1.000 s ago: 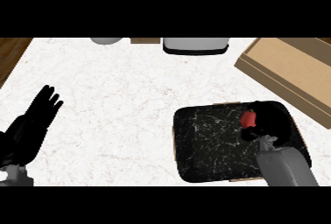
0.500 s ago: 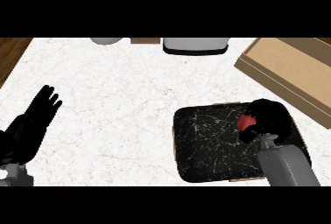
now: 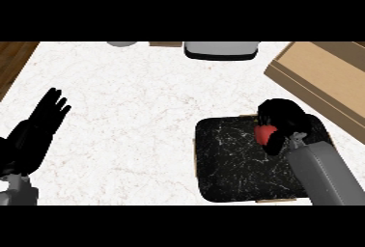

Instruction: Pick the bell pepper from the tray and place it in the cardboard box

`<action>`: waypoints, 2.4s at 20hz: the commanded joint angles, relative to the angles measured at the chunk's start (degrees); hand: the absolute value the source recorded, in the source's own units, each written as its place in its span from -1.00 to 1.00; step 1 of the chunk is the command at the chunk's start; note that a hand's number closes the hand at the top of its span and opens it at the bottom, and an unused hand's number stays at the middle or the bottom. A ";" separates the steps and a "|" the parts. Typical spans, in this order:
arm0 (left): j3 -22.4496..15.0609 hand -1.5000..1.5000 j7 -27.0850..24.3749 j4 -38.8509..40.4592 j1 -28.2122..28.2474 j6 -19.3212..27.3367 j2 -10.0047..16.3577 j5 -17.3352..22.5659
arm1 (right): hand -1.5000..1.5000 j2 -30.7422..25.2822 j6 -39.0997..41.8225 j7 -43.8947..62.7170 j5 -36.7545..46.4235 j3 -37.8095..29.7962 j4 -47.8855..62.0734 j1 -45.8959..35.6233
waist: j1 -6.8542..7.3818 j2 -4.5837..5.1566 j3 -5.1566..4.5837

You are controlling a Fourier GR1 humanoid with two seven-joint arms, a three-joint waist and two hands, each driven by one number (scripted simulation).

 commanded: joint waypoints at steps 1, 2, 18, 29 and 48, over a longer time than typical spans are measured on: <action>1.09 0.00 1.06 -1.69 0.95 -1.01 0.88 1.45 | 1.00 -6.45 1.27 -13.97 -1.34 -0.56 5.14 -5.78 | -0.21 -0.23 0.02; 0.92 0.00 3.20 -3.18 0.76 -1.52 0.84 2.93 | 1.00 -5.93 -2.30 -16.55 -0.25 -0.73 9.15 -6.78 | -0.13 -0.19 0.04; 1.20 0.00 2.06 -0.56 0.31 0.71 -0.26 -0.73 | 1.00 -7.64 1.19 -4.38 -6.70 -15.68 -21.02 -12.08 | -2.64 -0.81 -0.04; 1.97 0.00 3.76 -2.45 0.23 -0.45 -0.51 0.45 | 1.00 -12.42 0.12 -2.28 -5.68 -24.04 -9.47 -20.83 | -1.39 -0.48 -0.04; -1.10 0.00 -2.99 1.15 1.10 -0.90 -4.17 -4.35 | 1.00 -18.07 -23.09 -33.18 -0.62 -27.41 42.04 -30.87 | -0.15 0.14 0.01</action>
